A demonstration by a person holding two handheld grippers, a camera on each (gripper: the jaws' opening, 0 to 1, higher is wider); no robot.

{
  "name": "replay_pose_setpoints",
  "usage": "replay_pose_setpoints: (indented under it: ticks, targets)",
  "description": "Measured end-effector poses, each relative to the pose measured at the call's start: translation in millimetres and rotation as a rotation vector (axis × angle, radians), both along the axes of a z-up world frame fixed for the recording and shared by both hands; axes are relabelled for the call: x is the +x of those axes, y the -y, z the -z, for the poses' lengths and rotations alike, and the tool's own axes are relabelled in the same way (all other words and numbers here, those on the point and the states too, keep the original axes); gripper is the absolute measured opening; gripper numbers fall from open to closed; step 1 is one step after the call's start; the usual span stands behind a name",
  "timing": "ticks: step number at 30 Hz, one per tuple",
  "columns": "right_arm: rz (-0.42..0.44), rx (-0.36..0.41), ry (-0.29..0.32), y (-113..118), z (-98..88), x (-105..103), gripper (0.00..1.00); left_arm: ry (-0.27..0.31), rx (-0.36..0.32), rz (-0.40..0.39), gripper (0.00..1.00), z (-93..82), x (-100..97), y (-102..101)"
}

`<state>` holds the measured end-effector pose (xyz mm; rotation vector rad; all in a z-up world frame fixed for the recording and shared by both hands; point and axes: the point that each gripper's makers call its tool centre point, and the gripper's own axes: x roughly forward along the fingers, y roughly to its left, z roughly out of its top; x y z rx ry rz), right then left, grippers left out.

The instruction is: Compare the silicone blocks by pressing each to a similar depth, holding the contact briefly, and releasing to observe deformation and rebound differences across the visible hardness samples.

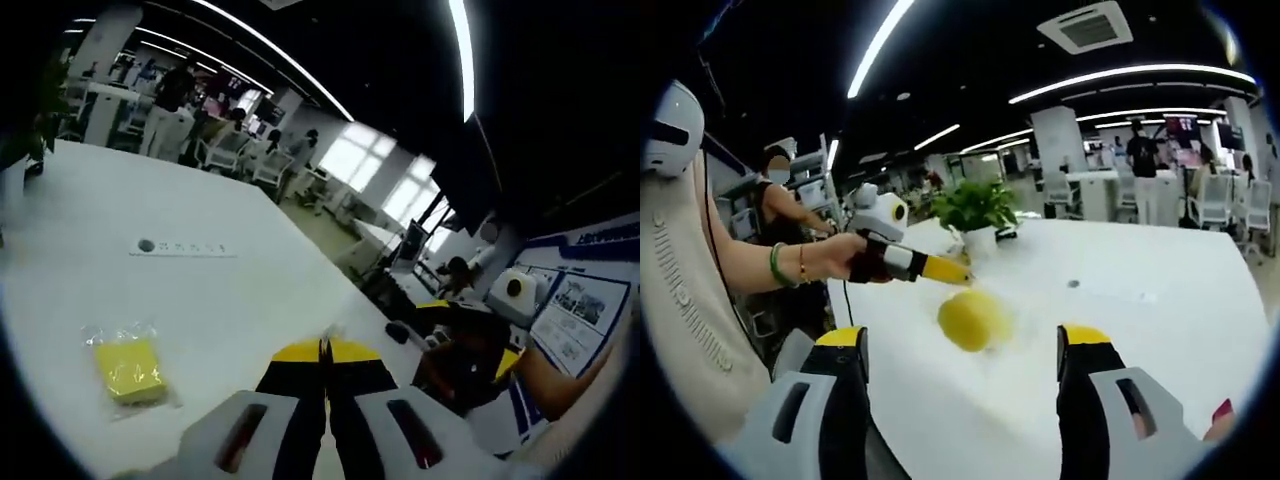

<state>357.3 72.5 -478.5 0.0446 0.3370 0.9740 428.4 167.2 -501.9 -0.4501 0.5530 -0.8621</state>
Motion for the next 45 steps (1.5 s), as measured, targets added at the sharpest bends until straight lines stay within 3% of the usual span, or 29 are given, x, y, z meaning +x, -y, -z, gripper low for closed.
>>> replay_pose_setpoints:
  ticks: [8, 16, 29, 45]
  targets:
    - [-0.062, -0.040, 0.035, -18, -15.3, 11, 0.76, 0.039, -0.031, -0.001, 0.00, -22.1, -9.0, -2]
    - [-0.132, -0.087, 0.039, -39, -14.0, 19, 0.77, 0.056, -0.051, 0.010, 0.00, -37.8, -17.6, 2]
    - [-0.220, -0.156, 0.003, -69, 9.7, 40, 0.77, 0.077, -0.049, 0.052, 0.00, -48.2, -28.6, 13]
    - [-0.351, -0.210, -0.076, -95, 44.4, 37, 0.67, 0.076, -0.046, 0.087, 0.00, -50.0, -29.6, 17]
